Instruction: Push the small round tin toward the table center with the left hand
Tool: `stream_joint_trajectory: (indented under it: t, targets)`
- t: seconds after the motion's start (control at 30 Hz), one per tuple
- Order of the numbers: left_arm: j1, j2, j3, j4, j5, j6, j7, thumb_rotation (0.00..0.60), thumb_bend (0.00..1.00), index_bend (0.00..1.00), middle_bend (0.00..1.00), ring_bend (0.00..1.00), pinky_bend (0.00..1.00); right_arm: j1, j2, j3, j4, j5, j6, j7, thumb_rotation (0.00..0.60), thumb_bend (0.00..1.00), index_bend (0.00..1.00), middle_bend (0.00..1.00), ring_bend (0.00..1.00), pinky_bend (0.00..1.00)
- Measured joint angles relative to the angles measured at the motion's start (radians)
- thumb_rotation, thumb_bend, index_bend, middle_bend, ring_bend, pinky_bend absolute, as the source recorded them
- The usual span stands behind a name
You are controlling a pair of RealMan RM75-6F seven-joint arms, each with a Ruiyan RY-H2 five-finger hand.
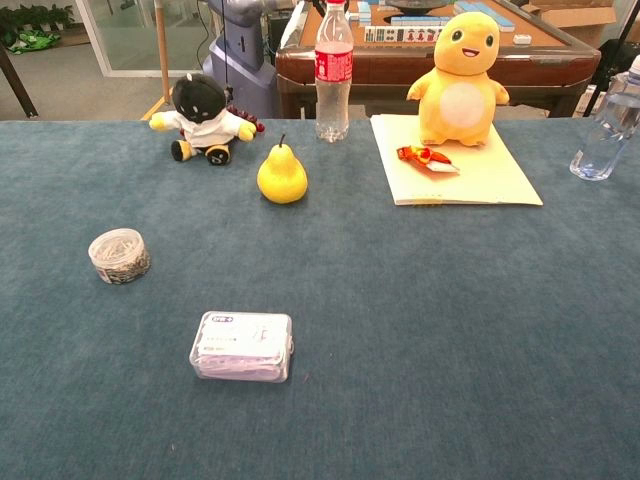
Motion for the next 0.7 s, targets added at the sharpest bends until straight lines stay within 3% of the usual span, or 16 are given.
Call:
stream_joint_trajectory:
  t: [0.3,0.53,0.7]
  targets:
    - [-0.002,-0.01,0.006,-0.001,0.011,0.0,0.002,0.6,0.0,0.39,0.51,0.46,0.7,-0.003,0.011,-0.007,-0.013,-0.026,0.019,0.0,0.6,0.73,0.7,0.53,0.47,0.62]
    - [-0.015,-0.027,0.013,0.0,0.048,0.01,-0.028,0.6,0.0,0.33,0.5,0.49,0.73,-0.026,0.02,-0.013,-0.016,-0.056,0.075,-0.019,0.6,0.58,0.66,0.48,0.44,0.55]
    - [-0.041,-0.059,0.024,0.025,0.108,0.022,-0.041,0.6,0.0,0.26,0.39,0.39,0.72,-0.045,0.041,-0.024,-0.037,-0.076,0.101,-0.052,0.6,0.43,0.56,0.38,0.34,0.45]
